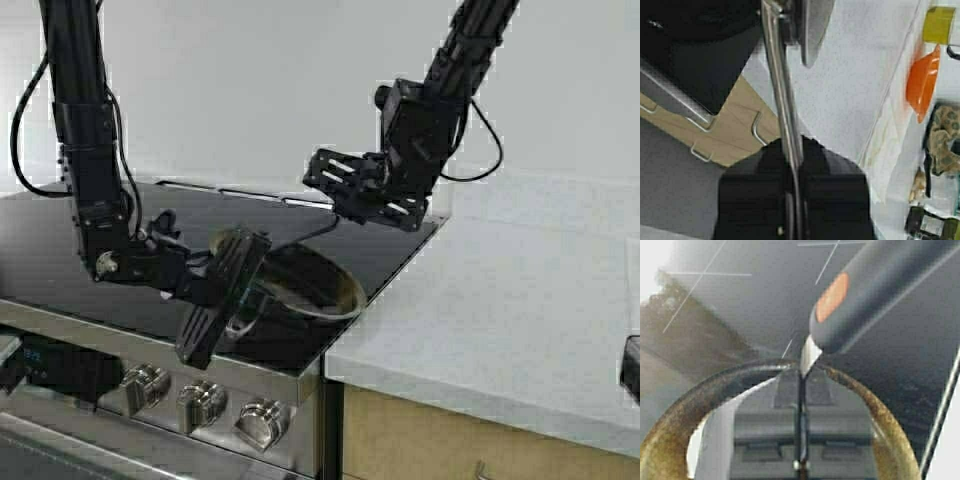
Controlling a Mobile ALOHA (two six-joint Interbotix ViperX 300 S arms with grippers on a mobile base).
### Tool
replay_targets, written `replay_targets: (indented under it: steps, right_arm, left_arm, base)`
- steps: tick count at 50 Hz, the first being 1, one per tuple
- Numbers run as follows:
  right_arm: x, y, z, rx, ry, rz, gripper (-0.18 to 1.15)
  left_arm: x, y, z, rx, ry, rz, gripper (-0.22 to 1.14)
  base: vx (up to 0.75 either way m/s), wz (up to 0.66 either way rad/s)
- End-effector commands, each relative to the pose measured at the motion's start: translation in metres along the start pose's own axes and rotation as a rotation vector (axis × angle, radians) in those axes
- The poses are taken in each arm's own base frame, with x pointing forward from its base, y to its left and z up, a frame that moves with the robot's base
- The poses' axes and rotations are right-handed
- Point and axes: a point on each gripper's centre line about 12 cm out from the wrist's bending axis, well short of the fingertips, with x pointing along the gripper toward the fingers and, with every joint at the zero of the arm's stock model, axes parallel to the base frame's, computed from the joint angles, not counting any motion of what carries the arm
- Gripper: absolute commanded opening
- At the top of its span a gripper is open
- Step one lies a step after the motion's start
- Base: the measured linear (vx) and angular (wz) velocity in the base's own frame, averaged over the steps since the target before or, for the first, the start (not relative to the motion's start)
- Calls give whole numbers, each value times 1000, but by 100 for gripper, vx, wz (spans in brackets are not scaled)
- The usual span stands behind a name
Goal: Add oil to the pan and cook the shrimp and serve it
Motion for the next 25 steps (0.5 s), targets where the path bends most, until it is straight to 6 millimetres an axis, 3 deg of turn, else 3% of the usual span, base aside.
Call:
replay_targets:
  steps: [1,25]
  right_arm:
    - [1,19,24,15,-37,37,10]
    - [-3,24,32,9,-25,43,10]
  left_arm:
    - [-2,-23,6,50,-15,-56,2]
    - [1,-19,5,35,-15,-77,2]
  base:
    - [0,0]
    - [0,0]
